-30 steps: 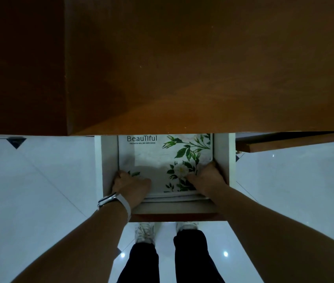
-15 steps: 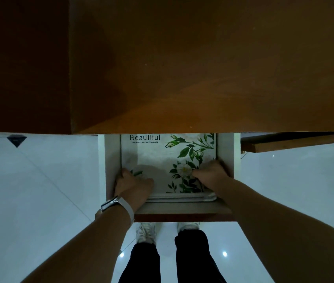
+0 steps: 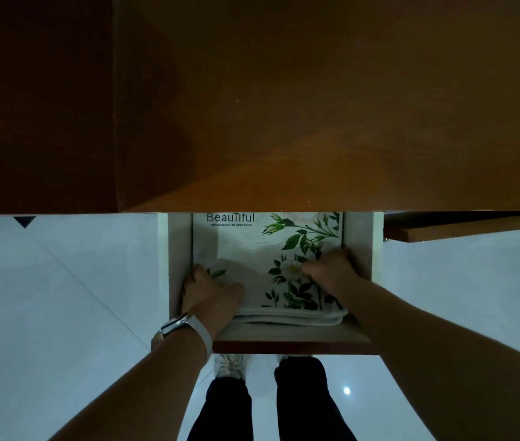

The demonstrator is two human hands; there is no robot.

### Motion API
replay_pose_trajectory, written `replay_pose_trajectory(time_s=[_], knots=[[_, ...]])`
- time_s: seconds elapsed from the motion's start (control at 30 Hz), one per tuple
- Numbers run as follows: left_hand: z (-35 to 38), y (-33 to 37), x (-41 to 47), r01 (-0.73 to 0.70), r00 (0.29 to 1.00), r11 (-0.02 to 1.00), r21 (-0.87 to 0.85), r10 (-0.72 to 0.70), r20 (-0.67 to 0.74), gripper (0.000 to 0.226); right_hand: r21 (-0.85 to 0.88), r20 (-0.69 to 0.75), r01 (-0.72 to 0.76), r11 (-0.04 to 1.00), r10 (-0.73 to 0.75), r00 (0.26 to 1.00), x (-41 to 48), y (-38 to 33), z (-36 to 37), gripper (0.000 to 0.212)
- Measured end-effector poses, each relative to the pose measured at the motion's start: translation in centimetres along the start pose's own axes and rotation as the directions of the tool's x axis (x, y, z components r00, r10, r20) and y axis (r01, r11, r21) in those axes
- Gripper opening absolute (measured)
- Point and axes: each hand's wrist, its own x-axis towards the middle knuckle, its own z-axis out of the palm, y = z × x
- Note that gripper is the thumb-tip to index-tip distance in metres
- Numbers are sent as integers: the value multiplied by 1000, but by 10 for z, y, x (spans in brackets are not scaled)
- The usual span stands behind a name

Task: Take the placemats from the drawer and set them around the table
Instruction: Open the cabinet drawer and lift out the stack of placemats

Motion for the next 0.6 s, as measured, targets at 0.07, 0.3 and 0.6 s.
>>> replay_pose_trajectory(time_s=[0.07, 0.3, 0.6], knots=[[1, -2, 1, -10, 1000, 1000, 2, 10, -8, 97, 74, -67, 51, 996, -46, 997, -5, 9, 2, 84], [9, -5, 4, 7, 1000, 981, 193, -3, -21, 98, 188, -99, 142, 972, -125, 987, -42, 17, -3, 89], [6, -12, 4, 7, 999, 1000, 13, -7, 52, 101, 153, -113, 269, 951, -253, 961, -89, 36, -32, 42]])
